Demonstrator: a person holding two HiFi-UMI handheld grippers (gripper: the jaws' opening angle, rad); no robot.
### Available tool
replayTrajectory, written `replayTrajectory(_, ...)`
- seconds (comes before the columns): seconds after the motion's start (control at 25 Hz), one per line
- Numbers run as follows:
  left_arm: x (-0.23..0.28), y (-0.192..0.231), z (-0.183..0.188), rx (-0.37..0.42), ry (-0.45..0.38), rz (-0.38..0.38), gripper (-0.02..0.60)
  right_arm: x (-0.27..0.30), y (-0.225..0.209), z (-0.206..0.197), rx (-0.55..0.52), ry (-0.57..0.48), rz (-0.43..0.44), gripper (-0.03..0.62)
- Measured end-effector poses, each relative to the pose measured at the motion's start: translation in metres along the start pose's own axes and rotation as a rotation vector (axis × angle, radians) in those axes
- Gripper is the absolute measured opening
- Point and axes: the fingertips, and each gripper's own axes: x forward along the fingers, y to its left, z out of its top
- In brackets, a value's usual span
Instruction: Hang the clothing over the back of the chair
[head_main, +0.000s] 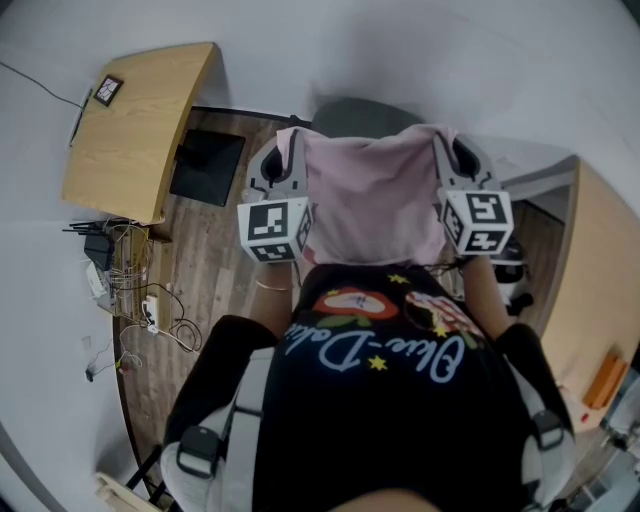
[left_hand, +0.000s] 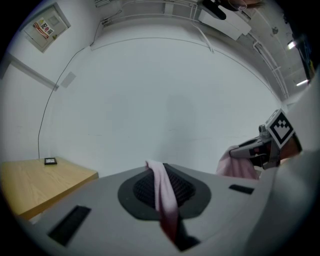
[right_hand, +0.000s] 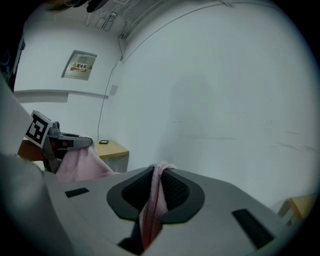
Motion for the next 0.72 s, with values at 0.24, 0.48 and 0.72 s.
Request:
replayTrajectory(0.24, 0.006, 0.005, -0.006, 0.007, 0.015, -0.001, 0.008, 0.01, 0.003, -0.008, -0.01, 0.037, -0.006, 0.034)
replayTrajectory(0.48, 0.012, 0.006, -0.016, 0.009, 0.043, -0.006, 0.008, 0.018, 0.004, -0.017, -0.023, 0.07, -0.004, 0.034)
replayTrajectory(0.72, 0.015, 0.009, -0.026, 0.011, 0.074, -0.01, 0.008, 0.023, 0.007, -0.026, -0.027, 0.104, 0.005, 0.034)
